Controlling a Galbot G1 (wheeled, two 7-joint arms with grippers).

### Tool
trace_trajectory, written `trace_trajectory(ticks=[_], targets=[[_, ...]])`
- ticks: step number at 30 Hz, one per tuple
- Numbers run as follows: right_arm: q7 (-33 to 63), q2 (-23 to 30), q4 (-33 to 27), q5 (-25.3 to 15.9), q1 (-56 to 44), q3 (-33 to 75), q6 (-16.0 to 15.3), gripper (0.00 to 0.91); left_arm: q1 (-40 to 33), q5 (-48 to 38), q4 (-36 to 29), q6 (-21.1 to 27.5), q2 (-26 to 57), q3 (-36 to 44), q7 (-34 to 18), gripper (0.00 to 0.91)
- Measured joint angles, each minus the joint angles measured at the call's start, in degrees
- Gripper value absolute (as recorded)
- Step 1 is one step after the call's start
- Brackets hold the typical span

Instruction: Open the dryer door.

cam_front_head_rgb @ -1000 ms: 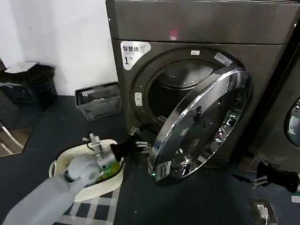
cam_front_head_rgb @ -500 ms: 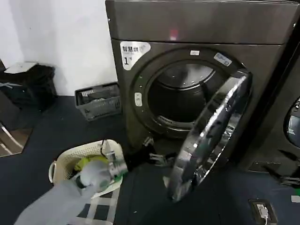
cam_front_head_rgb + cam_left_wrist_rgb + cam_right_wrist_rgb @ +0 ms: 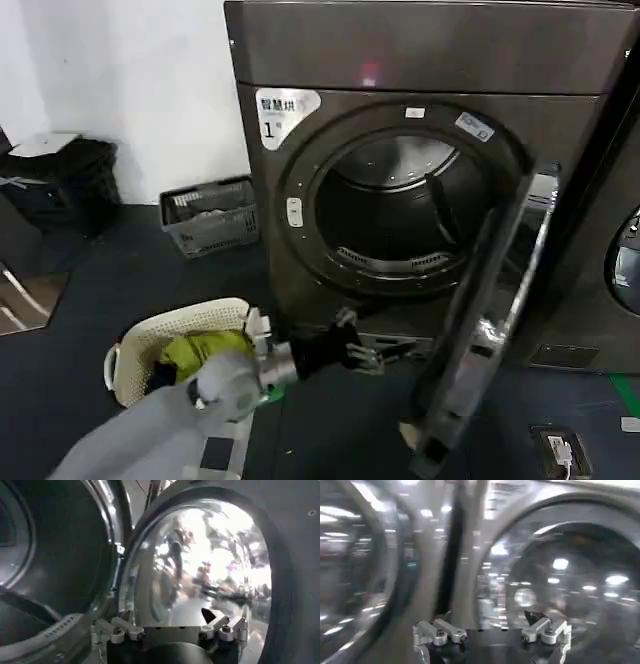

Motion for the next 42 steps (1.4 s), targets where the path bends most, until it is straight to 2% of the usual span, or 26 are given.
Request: trace_trajectory(ticks=[7,17,19,26,42], targets=[[10.1,0.8,2.2,-4.5,-1.3,2.0,-3.0,0.907,-3.7,-0.4,1.4,0.0,-2.9,3.5,0.0,0.907],[21.7,-0.9,3.2,-5.0,-0.9,6.7,-8.5,0.907,-8.8,-1.2,3.6,0.1,-7.2,7.5,-0.3,0.907],[23.0,-1.1,3.1,-5.6,-0.7,7.9,-8.5,0.907,-9.5,-1.1,3.9,0.2,-8.1,8.3,-0.3,0.907],[26.2,-1.5,3.5,-11.8,0.2,12.3,-8.0,0.907,-11.5,-1.1,5.3,0.2,-10.7,11.0,-0.5,0.907],[27.6,-4.4,1.2,-15.6,-2.1,23.1,-9.3,0.907,-15.6,-2.5,8.6,0.5,-17.2,15.8,-2.6,0.907]])
